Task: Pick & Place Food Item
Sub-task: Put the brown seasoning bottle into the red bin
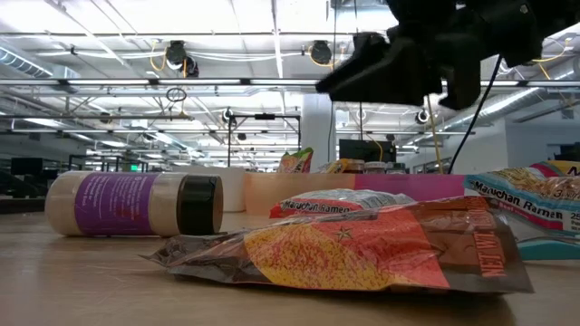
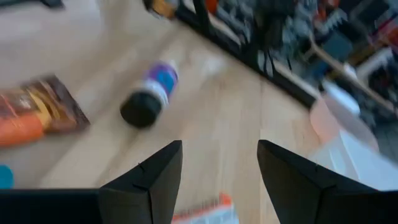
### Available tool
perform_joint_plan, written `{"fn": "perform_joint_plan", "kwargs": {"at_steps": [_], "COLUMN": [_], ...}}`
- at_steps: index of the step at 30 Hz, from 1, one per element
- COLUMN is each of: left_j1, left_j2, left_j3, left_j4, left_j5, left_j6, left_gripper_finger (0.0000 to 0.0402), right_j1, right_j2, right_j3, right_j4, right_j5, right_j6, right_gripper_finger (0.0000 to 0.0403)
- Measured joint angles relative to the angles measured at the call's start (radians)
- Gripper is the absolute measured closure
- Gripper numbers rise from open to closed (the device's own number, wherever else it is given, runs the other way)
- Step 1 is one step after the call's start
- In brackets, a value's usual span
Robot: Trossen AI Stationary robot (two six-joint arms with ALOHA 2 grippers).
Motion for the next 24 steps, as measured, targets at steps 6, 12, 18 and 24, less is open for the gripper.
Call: {"fn": "perform_joint_plan", "kwargs": {"at_steps": [6,12,18,24], "left_j1": [0.101,0.231,0.387,0.554], "left_j2": [-0.095,-0.155,-0.165,-0.166], "left_j3": [0.001,0.002,0.003,0.003], "left_j4": [0.021,0.167,0.378,0.565], "left_j5": [-0.149,-0.172,-0.119,0.000], "left_j6": [0.241,0.598,1.011,1.344], "left_gripper_finger": [0.0203,0.0203,0.0203,0.0203], "right_j1": [0.001,-0.003,-0.018,-0.004], "right_j2": [0.000,0.000,0.000,0.000], "right_j3": [0.000,0.004,0.006,0.006], "right_j4": [0.119,0.162,0.162,0.154], "right_j5": [-0.150,-0.155,-0.226,-0.233], "right_j6": [-0.148,-0.328,-0.314,-0.294], "right_gripper_finger": [0.0206,0.0243,0.0330,0.0395]}}
